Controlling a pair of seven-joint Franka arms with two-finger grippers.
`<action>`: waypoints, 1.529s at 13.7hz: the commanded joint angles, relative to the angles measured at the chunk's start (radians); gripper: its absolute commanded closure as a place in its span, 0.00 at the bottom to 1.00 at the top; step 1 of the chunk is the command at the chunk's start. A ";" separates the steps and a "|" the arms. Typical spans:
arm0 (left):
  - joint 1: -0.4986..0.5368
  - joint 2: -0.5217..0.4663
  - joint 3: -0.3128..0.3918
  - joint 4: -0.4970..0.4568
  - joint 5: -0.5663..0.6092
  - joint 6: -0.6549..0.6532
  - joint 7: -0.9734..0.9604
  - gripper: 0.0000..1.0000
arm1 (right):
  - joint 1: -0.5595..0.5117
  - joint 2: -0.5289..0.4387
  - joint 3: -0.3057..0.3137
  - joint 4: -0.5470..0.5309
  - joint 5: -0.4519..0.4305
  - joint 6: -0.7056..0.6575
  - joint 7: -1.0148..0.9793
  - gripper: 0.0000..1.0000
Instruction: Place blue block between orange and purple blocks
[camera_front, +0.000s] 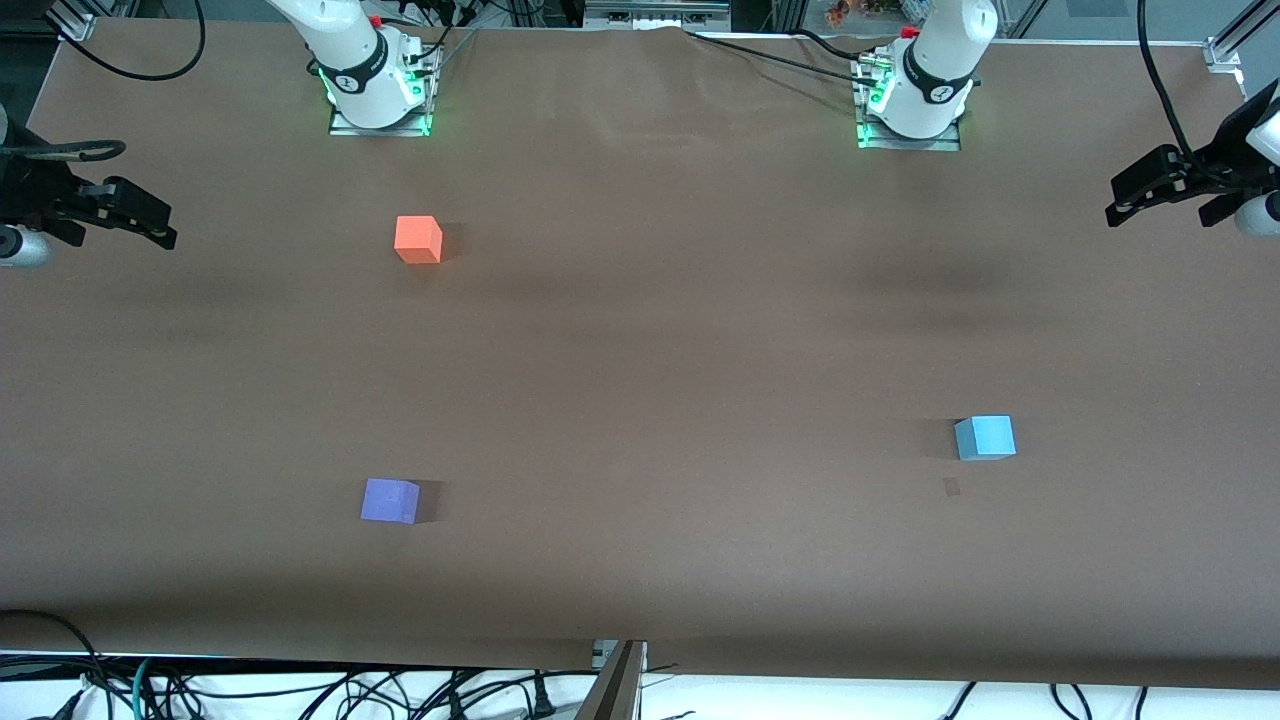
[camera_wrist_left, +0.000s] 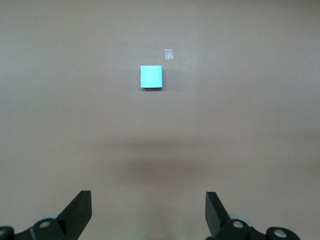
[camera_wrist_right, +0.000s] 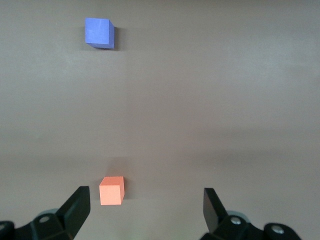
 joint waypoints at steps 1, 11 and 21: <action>0.004 0.010 -0.001 0.026 -0.006 -0.014 -0.007 0.00 | -0.011 0.008 0.004 0.025 0.015 -0.013 -0.015 0.00; 0.003 0.020 -0.004 0.052 -0.004 -0.014 -0.009 0.00 | -0.011 0.008 0.004 0.025 0.015 -0.013 -0.015 0.00; 0.006 0.019 0.000 0.036 0.005 -0.022 -0.009 0.00 | -0.011 0.008 0.004 0.025 0.015 -0.011 -0.015 0.00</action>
